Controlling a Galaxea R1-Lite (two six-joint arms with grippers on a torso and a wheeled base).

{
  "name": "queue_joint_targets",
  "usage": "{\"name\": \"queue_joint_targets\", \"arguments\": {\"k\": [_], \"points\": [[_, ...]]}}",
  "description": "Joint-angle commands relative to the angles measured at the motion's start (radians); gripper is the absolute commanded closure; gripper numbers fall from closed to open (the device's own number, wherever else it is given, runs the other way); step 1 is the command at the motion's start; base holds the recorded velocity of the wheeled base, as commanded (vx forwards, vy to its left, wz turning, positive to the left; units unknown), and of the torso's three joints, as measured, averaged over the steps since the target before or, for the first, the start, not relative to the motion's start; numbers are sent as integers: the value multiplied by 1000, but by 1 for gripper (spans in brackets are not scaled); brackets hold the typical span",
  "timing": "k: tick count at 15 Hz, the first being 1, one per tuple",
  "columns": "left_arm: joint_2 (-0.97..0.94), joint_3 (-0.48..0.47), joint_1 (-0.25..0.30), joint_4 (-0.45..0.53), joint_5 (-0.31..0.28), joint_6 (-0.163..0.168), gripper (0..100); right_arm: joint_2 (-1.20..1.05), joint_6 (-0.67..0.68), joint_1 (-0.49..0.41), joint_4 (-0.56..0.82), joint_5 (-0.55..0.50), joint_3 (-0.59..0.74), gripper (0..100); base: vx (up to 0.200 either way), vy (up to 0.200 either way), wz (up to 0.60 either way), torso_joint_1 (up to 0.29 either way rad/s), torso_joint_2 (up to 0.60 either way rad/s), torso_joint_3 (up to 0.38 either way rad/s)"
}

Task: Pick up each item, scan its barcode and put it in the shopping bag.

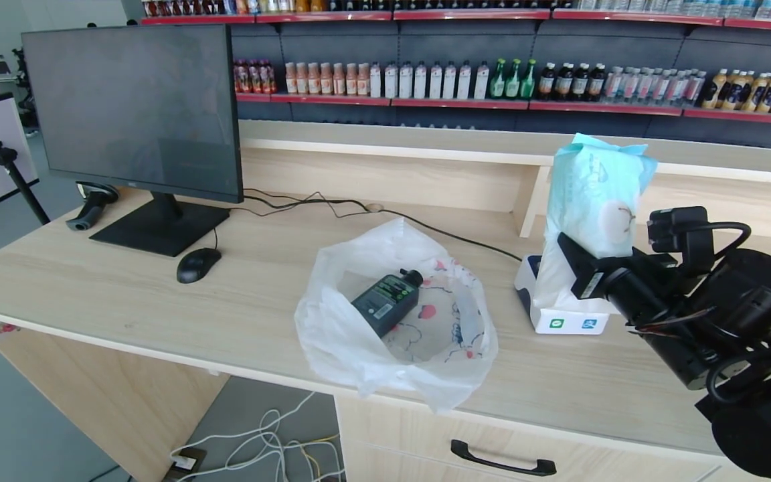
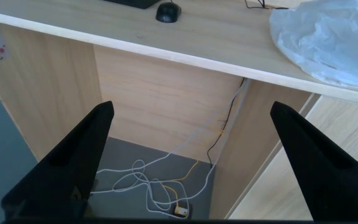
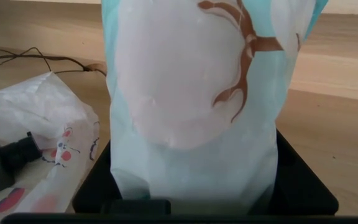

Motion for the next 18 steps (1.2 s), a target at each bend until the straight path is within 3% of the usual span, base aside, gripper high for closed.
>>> {"name": "queue_joint_targets", "arguments": {"k": [1, 18], "points": [[0, 0, -1, 0, 1, 0, 0, 16, 0, -2, 4, 0, 1, 100, 0, 0, 0, 0, 0, 0], [0, 0, -1, 0, 1, 0, 0, -74, 0, 13, 4, 2, -25, 100, 0, 0, 0, 0, 0, 0]]}}
